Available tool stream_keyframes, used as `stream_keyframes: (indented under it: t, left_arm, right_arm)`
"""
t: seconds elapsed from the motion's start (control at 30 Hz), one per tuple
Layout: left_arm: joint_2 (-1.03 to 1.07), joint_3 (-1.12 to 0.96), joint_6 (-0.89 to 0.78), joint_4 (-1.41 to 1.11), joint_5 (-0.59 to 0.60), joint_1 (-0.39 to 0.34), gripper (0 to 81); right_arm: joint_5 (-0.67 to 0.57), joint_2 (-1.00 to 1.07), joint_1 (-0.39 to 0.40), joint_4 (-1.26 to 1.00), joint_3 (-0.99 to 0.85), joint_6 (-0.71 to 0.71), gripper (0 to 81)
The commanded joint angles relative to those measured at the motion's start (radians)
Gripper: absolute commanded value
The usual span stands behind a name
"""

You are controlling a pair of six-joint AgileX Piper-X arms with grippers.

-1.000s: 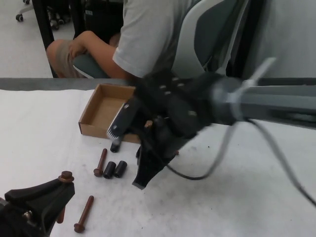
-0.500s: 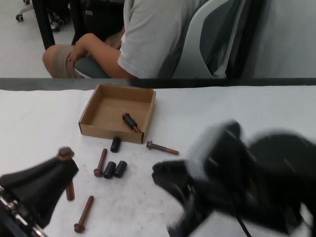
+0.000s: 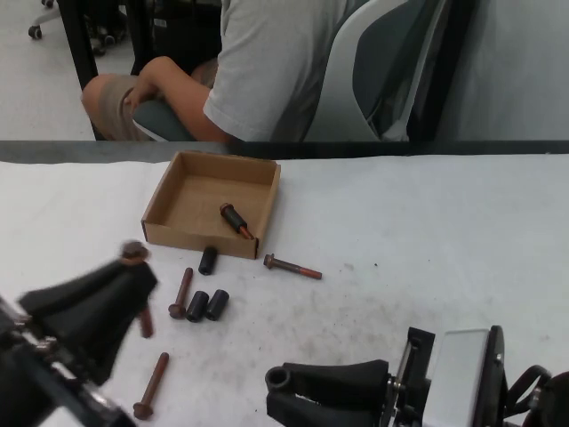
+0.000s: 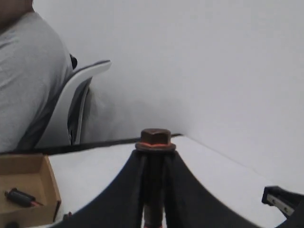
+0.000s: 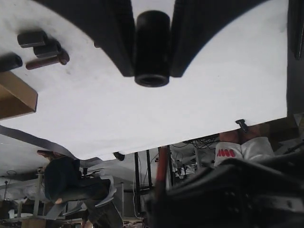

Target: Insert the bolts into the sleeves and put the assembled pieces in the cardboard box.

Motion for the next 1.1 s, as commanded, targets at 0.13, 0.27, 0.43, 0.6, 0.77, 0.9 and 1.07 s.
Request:
stream_keyframes:
  t: [0.13, 0.27, 0.43, 0.6, 0.77, 0.9, 1.07]
  left_arm:
    - [0.273, -0.034, -0.107, -0.334, 0.122, 0.001, 0.8]
    - [0.359, -0.035, -0.197, -0.471, 0.177, -0.001, 0.8]
    - [0.384, -0.035, -0.286, -0.511, 0.217, -0.001, 0.8]
    - [0.384, -0.035, -0.349, -0.516, 0.238, -0.004, 0.8]
    - [0.384, -0.035, -0.350, -0.516, 0.233, -0.068, 0.8]
    - [0.384, -0.035, -0.303, -0.516, 0.228, -0.117, 0.8]
    - [0.384, -0.035, -0.275, -0.516, 0.228, -0.128, 0.8]
  right_arm:
    - [-0.033, 0.041, 0.003, -0.049, -0.001, -0.053, 0.2]
    - [-0.049, 0.040, 0.003, -0.049, -0.001, -0.060, 0.2]
    - [-0.049, 0.040, 0.003, -0.049, -0.001, -0.060, 0.2]
    - [-0.049, 0.040, 0.003, -0.049, -0.001, -0.060, 0.2]
    - [-0.074, 0.040, 0.003, -0.049, -0.004, -0.060, 0.2]
    - [-0.082, 0.040, 0.003, -0.049, -0.015, -0.058, 0.2]
    - [-0.082, 0.040, 0.003, -0.049, -0.023, -0.058, 0.2]
